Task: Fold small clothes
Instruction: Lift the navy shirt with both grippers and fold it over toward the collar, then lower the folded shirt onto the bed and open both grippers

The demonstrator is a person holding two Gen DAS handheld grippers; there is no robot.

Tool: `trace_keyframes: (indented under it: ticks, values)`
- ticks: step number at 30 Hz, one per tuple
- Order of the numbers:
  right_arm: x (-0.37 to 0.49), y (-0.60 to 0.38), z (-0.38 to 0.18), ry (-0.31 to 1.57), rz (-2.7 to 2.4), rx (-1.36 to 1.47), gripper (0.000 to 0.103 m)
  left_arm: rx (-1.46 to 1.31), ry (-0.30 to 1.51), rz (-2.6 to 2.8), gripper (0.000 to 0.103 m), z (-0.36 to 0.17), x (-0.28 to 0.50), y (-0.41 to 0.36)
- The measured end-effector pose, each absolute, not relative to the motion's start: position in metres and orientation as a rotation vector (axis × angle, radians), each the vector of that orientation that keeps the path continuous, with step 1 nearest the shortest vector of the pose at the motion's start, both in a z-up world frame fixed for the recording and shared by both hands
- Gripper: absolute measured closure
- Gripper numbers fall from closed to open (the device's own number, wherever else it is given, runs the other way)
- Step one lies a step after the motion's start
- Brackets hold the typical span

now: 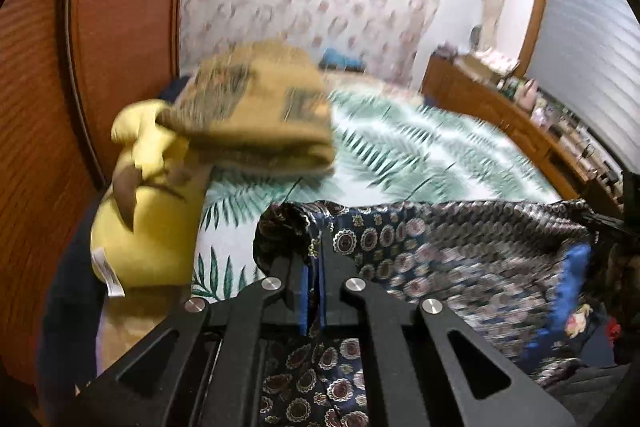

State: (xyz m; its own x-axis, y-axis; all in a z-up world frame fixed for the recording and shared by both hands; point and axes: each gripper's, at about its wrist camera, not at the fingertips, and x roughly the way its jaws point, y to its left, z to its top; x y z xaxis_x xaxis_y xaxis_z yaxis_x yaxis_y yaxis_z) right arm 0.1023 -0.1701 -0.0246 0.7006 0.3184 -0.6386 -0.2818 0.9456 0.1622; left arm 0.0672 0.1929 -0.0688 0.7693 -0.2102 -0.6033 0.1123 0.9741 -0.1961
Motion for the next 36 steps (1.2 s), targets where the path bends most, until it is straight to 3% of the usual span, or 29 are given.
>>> trace_keyframes:
  ticks: [10,15,21,26,28,30,32,34,36]
  values:
    - [0.021,-0.194,0.064,0.475,0.336,0.043,0.1,-0.147,0.411,-0.272,0.099,0.035,0.016,0.17]
    - [-0.002,-0.209,0.121,0.337,0.321,-0.013,0.1,-0.12,0.313,-0.267,0.099,0.082,0.038,0.167]
    - [0.05,-0.202,0.173,0.286,0.266,-0.138,0.1,-0.099,0.279,-0.212,0.099,0.115,0.12,0.167]
    - [0.156,-0.18,0.162,0.377,0.144,-0.201,0.1,-0.031,0.347,-0.105,0.098,0.098,0.213,0.161]
    - [0.204,-0.174,0.139,0.462,0.093,-0.2,0.094,-0.032,0.418,-0.124,0.095,0.074,0.25,0.165]
    - [0.245,-0.17,0.109,0.568,0.042,-0.209,0.071,-0.039,0.493,-0.14,0.091,0.055,0.271,0.167]
    - [0.27,-0.17,0.08,0.643,0.016,-0.19,0.062,-0.031,0.566,-0.137,0.086,0.033,0.283,0.169]
    - [0.277,-0.171,0.058,0.676,0.006,-0.162,0.059,-0.005,0.578,-0.132,0.073,0.02,0.278,0.169]
    - [0.274,-0.17,0.044,0.689,0.018,-0.144,0.05,-0.005,0.603,-0.159,0.057,0.009,0.269,0.168]
